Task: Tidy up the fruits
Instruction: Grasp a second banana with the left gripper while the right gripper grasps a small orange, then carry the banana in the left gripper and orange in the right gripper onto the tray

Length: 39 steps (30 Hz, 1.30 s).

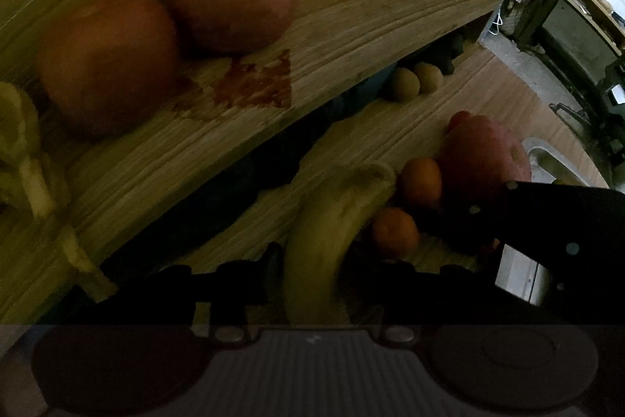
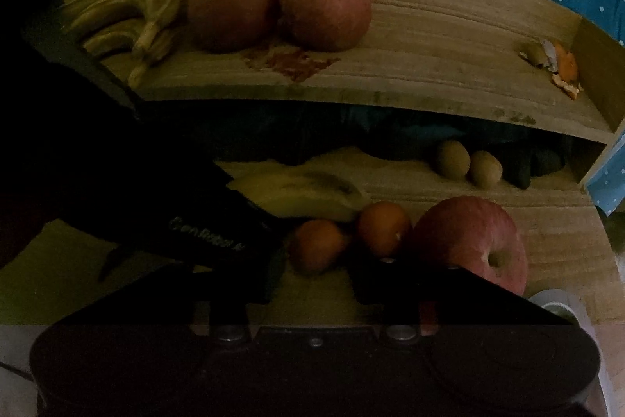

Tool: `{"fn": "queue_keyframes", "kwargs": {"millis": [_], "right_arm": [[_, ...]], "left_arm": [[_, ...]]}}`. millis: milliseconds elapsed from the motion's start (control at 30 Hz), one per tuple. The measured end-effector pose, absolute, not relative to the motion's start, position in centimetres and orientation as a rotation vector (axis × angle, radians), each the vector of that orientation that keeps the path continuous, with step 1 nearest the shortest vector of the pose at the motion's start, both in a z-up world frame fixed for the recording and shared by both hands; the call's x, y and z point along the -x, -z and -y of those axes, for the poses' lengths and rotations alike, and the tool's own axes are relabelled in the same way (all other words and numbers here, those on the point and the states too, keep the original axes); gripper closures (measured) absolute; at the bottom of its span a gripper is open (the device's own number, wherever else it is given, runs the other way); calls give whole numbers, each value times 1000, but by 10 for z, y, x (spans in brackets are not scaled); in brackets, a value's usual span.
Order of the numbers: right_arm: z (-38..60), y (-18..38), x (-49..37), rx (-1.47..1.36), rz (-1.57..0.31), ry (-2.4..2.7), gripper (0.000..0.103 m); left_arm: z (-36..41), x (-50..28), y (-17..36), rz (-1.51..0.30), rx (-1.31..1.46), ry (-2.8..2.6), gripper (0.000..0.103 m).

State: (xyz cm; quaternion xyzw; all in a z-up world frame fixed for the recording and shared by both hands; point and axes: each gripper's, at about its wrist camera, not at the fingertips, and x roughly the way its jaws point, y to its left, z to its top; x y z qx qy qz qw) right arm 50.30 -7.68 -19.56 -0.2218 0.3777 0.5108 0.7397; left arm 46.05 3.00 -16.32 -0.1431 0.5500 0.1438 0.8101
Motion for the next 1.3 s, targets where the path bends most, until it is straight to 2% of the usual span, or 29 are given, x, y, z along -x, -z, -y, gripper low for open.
{"fn": "queue_keyframes", "kwargs": {"millis": [367,600,867,1300], "right_arm": [[94,191,-500,472,-860,-1132,73],[103,189,-495,455,-869,-1113,72],[120,179,-484,430,-867,-1101,72],[167,152,-452,376,-832,-1052,72]], "left_arm": [[-31,-444,162,-1191,346,-329,66],[-21,-456,165,-1194,261,-331,66],[-18,-434,163,-1195,325,-345,67],[8,-408,129,-1156,362,-311,66]]}}
